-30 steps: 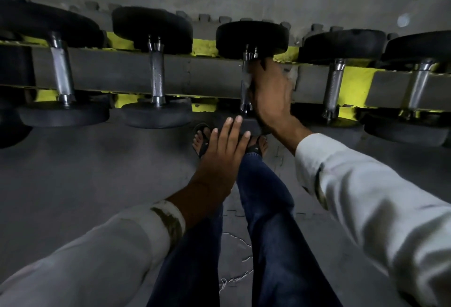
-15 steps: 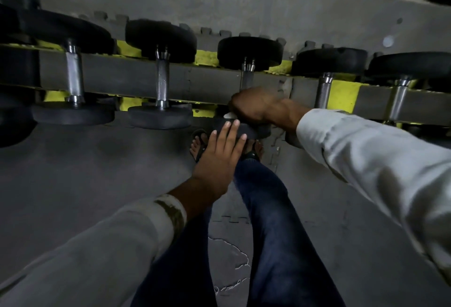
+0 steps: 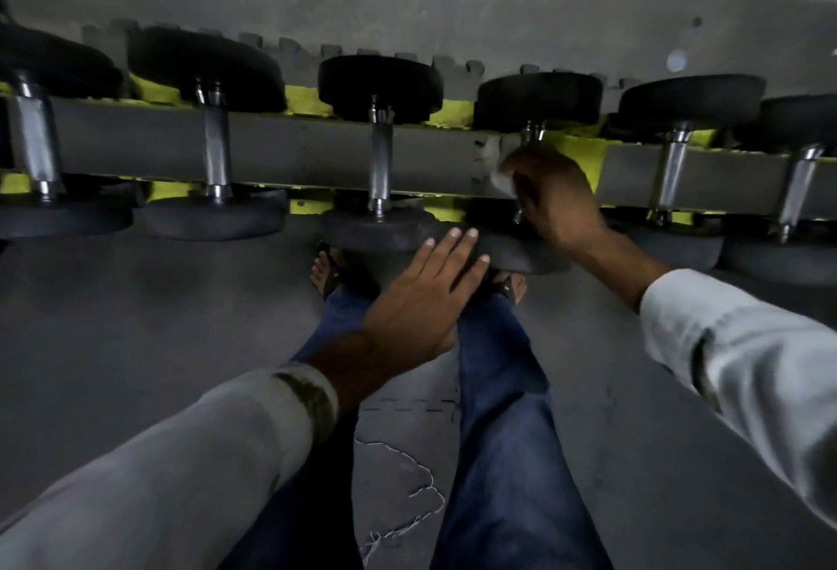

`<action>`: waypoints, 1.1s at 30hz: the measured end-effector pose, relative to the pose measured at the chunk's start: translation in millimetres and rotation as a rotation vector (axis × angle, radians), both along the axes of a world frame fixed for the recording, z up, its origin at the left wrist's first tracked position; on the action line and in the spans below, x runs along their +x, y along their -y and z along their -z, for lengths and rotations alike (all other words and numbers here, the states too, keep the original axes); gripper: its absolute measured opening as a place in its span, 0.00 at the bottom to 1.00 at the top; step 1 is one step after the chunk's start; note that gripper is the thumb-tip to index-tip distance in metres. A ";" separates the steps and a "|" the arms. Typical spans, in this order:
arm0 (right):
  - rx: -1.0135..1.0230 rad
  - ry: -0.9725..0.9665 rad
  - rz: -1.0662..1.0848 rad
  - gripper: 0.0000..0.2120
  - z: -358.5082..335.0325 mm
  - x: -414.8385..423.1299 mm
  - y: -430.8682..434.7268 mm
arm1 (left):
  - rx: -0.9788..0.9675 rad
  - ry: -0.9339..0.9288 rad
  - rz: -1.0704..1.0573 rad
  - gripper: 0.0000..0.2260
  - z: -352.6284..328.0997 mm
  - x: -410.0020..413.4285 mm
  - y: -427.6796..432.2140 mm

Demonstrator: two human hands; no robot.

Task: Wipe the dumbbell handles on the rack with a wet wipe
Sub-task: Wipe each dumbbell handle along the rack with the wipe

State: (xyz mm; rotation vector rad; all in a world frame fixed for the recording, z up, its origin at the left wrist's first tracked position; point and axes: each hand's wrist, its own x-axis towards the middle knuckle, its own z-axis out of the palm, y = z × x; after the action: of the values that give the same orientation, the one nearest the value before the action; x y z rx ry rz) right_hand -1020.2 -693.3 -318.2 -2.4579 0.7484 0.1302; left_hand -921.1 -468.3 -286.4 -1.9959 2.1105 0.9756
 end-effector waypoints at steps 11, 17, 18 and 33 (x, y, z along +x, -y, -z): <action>-0.252 -0.092 -0.941 0.11 25.2 -35.5 63.6 | 0.173 0.066 -0.036 0.45 6.3 -88.6 53.9; -0.210 -0.184 -0.883 0.15 21.0 -21.3 66.5 | 0.175 0.142 -0.033 0.55 12.3 -97.0 52.0; -0.127 -0.316 -0.951 0.14 19.0 -19.3 57.8 | 0.178 0.144 -0.021 0.56 12.1 -97.8 52.5; 0.257 -0.420 0.019 0.06 51.2 -63.5 51.8 | 0.109 0.194 -0.014 0.57 20.6 -98.2 47.7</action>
State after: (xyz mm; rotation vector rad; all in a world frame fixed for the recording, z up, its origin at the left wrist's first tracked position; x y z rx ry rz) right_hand -1083.7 -745.1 -369.5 -2.1979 0.8665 0.7073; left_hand -1019.3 -515.9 -307.0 -1.9674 1.9040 0.8409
